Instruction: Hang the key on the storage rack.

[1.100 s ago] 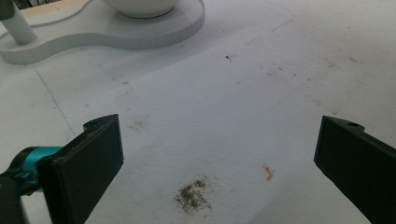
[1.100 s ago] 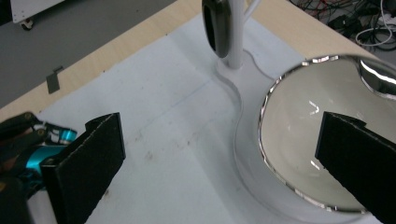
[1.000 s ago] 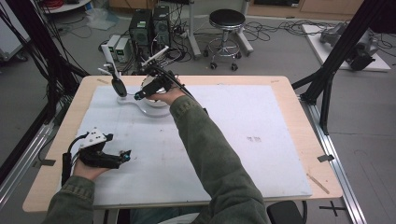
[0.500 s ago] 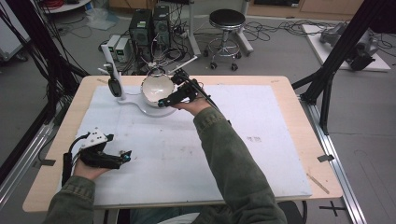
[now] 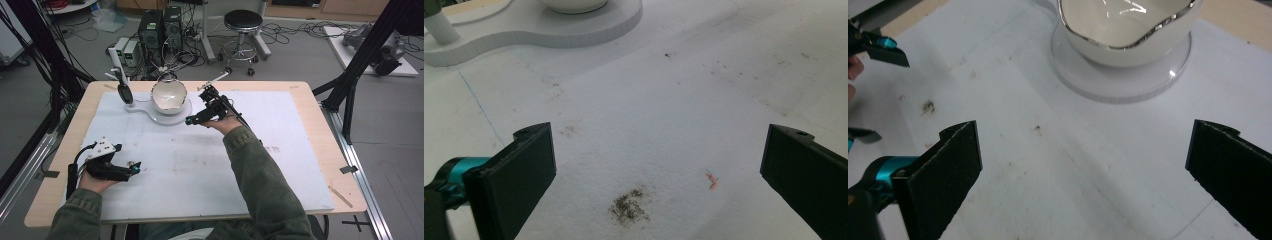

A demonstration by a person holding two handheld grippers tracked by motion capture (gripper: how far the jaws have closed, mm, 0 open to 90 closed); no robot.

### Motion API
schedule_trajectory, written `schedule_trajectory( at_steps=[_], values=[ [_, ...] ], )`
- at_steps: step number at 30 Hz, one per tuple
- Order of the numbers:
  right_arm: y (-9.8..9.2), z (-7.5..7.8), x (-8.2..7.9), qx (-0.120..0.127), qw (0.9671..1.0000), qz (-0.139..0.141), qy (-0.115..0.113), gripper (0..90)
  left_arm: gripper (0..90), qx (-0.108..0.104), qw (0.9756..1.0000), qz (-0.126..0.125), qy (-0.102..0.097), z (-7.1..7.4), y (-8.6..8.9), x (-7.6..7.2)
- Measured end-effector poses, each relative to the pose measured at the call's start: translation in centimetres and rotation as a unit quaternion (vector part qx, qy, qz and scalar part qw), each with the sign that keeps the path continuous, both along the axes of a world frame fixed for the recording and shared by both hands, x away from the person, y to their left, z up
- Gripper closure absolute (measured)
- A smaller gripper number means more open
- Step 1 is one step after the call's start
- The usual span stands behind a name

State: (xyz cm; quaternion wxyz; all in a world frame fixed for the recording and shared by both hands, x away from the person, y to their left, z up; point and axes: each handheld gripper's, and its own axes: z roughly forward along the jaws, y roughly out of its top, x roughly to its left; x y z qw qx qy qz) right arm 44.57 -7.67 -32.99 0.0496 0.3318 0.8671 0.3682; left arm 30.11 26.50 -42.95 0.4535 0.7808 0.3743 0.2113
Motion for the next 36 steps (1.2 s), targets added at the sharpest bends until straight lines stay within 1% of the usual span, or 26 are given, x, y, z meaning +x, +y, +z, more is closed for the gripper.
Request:
schedule_trajectory(
  at_steps=[1,9,14,17,18,20,27,30,33,36],
  values=[
    [-0.2,-0.2,-0.2,0.003,1.0000,0.001,0.001,0.6,1.8,0.000,1.0000,0.000,0.000,0.0,0.0,0.0],
    [-2.1,-1.1,-1.6,0.001,1.0000,-0.001,0.005,0.6,1.8,0.002,1.0000,0.000,0.000,0.0,0.0,0.0],
    [-3.3,-2.0,-2.4,-0.005,0.9999,-0.005,0.012,0.6,1.8,0.003,1.0000,0.000,0.000,0.0,-0.1,0.0],
    [-3.9,-2.4,-2.6,-0.005,0.9998,-0.010,0.014,0.6,1.8,0.005,1.0000,-0.002,0.001,0.0,-0.1,0.0],
    [-4.5,-2.8,-2.8,-0.005,0.9997,-0.016,0.017,0.6,1.8,0.006,1.0000,-0.001,0.001,0.0,-0.1,0.0],
    [-5.2,-3.2,-2.9,-0.008,0.9995,-0.022,0.022,0.6,1.8,0.006,1.0000,-0.002,0.003,-0.1,-0.1,0.0],
    [-7.6,-4.6,-3.6,-0.012,0.9987,-0.042,0.025,0.6,1.8,0.009,1.0000,-0.002,0.003,-0.1,-0.1,0.0],
    [-8.9,-5.0,-4.0,-0.011,0.9983,-0.051,0.026,0.6,1.8,0.008,1.0000,0.000,0.003,0.0,-0.1,0.0],
    [-10.4,-5.4,-4.4,-0.018,0.9975,-0.060,0.031,0.6,1.8,0.006,1.0000,0.002,0.003,-0.1,0.0,0.0],
    [-12.0,-5.7,-4.8,-0.008,0.9966,-0.076,0.030,0.6,1.8,0.007,1.0000,0.003,0.004,-0.1,-0.1,0.0]
  ],
)
